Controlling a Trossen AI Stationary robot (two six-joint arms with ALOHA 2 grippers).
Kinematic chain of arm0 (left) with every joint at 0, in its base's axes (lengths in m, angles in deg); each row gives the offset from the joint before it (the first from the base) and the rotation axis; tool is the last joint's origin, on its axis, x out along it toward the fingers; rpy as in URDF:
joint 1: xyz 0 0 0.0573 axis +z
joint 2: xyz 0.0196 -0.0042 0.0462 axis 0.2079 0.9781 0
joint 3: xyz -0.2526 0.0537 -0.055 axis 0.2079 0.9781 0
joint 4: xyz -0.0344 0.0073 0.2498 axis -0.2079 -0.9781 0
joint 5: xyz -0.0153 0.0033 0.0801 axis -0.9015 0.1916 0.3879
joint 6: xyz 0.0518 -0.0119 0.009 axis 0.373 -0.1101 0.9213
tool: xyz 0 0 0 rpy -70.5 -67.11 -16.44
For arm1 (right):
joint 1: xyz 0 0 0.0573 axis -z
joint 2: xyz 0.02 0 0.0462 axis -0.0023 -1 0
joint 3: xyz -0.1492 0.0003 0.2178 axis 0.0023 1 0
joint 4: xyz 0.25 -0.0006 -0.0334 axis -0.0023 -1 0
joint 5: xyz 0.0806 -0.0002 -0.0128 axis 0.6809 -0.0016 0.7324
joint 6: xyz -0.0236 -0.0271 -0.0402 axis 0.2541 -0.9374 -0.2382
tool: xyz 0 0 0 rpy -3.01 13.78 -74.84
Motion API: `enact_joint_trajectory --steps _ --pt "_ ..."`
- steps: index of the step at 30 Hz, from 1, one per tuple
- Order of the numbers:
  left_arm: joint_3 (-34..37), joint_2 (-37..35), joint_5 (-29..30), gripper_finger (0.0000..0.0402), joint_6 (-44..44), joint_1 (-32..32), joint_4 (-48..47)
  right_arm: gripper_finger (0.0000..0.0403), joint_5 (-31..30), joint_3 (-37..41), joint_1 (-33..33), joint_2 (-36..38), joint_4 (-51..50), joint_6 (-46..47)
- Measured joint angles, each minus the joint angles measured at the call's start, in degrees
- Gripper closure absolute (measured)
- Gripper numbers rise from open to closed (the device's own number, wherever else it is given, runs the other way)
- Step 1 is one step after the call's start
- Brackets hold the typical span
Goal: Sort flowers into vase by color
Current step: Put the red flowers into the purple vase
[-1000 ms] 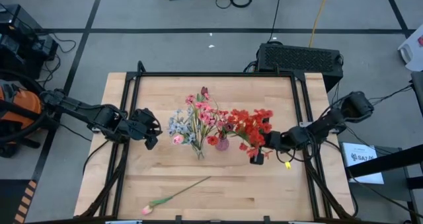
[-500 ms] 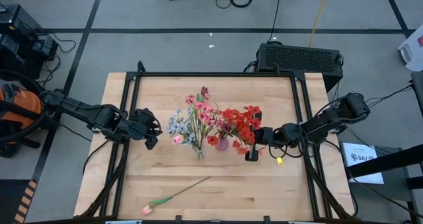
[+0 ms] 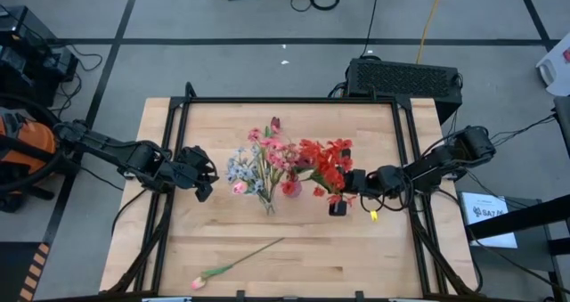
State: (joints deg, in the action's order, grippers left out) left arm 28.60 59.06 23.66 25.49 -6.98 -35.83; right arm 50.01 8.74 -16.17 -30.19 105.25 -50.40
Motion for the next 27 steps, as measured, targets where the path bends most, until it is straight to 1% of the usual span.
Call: enact_joint_trajectory --steps 11,14,18,25,27 --pt "0.0 0.0 0.0 0.0242 0.4 0.0 -0.1 0.0402 0.4 -2.3 1.1 -0.1 -0.6 -1.9" --pt "0.0 0.0 0.0 0.0242 0.4 0.0 -0.2 0.0402 0.5 -2.3 1.8 -0.1 -2.3 -1.5" --pt "0.0 0.0 0.0 0.0242 0.5 0.0 -0.2 0.0402 1.9 -2.3 2.2 -0.1 -3.7 0.4" --pt "0.0 0.0 0.0 0.0242 0.5 0.0 -0.2 0.0402 2.1 -3.1 2.2 -0.1 -3.0 -0.1" --pt "0.0 0.0 0.0 0.0242 0.5 0.0 -0.2 0.0403 3.5 -4.1 2.2 -0.1 -3.9 -0.5"
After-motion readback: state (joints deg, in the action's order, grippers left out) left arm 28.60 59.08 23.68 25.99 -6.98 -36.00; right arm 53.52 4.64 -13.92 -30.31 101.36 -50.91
